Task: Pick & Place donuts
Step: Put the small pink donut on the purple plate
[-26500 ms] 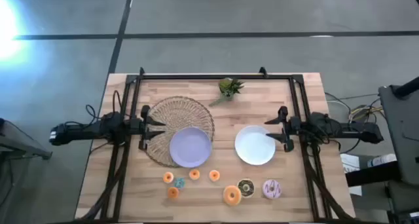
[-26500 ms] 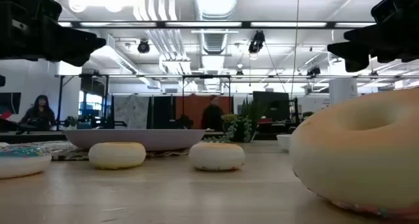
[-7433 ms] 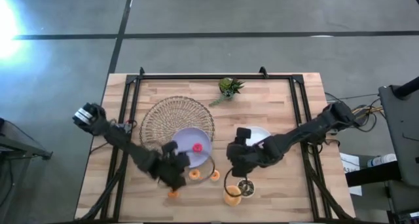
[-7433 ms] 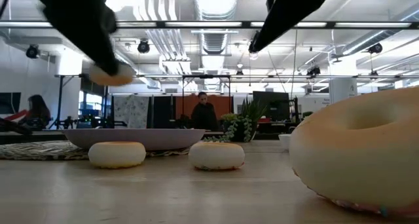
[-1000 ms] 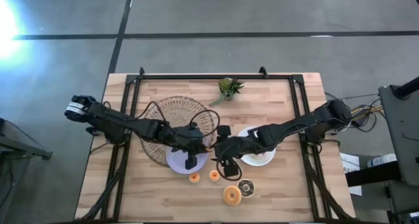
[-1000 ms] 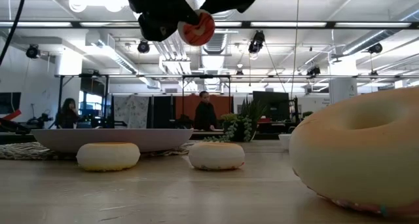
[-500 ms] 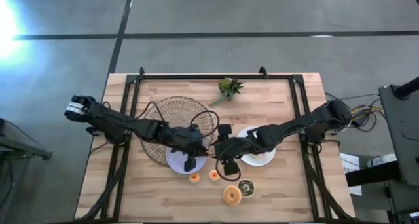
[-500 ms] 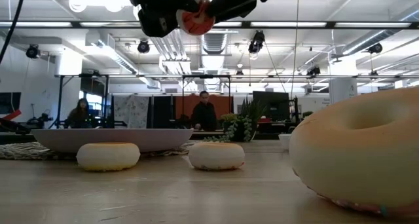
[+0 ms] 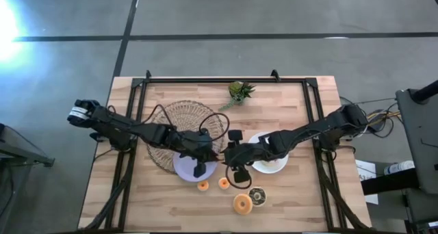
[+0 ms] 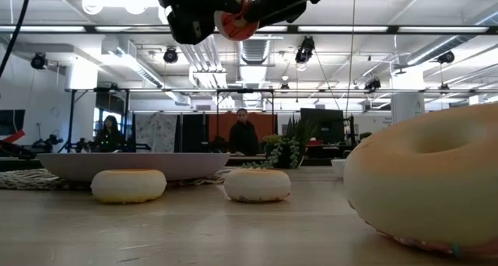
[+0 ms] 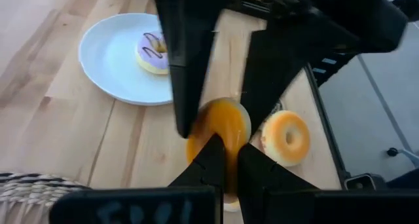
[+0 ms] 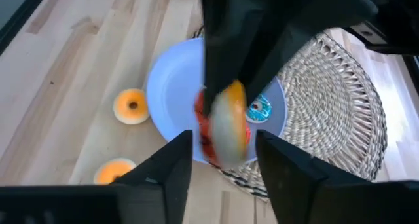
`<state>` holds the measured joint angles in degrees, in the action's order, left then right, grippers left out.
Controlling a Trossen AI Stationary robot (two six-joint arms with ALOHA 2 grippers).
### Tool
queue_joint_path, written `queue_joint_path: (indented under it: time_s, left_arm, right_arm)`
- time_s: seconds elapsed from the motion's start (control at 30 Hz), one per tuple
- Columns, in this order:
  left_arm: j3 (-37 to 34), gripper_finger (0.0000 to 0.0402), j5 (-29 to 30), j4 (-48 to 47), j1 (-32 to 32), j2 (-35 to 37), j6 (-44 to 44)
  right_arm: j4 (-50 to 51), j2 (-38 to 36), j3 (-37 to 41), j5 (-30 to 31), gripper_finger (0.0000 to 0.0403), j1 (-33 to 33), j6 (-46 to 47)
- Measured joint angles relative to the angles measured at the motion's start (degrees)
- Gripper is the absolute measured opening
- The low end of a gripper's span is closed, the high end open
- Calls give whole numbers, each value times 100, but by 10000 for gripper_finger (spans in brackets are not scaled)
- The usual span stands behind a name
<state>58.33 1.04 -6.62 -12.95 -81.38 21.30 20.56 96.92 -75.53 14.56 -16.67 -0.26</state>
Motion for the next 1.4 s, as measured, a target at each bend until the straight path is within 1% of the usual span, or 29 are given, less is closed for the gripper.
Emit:
queue_joint_path:
  time_s: [0.1, 0.17, 0.23, 0.37, 0.47, 0.53, 0.6, 0.67, 0.83, 0.93, 1.0, 1.07, 1.2, 1.4]
  left_arm:
    - [-9, 5, 33, -5, 6, 0, 26]
    - [-9, 16, 77, -3, 15, 0, 90]
    - [-9, 37, 132, -42, 11, 0, 233]
    - [-9, 90, 181, -352, 12, 25, 573]
    - [-18, 127, 195, -826, -52, 110, 782]
    - [-32, 144, 270, -1104, -143, 236, 866]
    - [-42, 155, 558, -1453, -250, 413, 981]
    - [-49, 161, 1033, -1808, -402, 608, 1128]
    - [-57, 163, 2509, -2313, -1021, 1219, 1672]
    - [-53, 163, 3356, -2681, -1483, 1537, 2198]
    - [-53, 163, 3924, -2975, -1758, 1683, 2612]
    - [-53, 163, 4346, -3316, -2000, 1788, 3017]
    - [-53, 163, 4644, -3774, -2286, 1856, 3562]
    - [-53, 163, 4704, -3919, -2435, 1783, 3725]
  right_arm:
    - [13, 0, 7, -25, 121, 42, 44]
    - [28, 0, 14, -11, 98, 57, 47]
    - [24, 0, 22, -11, 73, 71, 79]
    - [113, 0, 34, -11, 32, 90, 345]
    - [238, -4, 33, -69, 14, 124, 662]
    - [332, -4, 41, -373, 12, 204, 1020]
    - [321, 61, 70, -863, 14, 364, 1667]
    - [309, 176, 78, -1421, 19, 569, 2331]
    - [-72, 697, -66, -2375, 23, 944, 3301]
    - [-124, 1140, -344, -2924, 23, 1050, 3619]
    - [-86, 1506, -604, -3109, 23, 1067, 3674]
    - [19, 1863, -949, -3246, 23, 1068, 3673]
    - [659, 2584, -1909, -3311, 24, 1054, 3571]
    - [2184, 3553, -3374, -3299, 34, 1090, 3101]
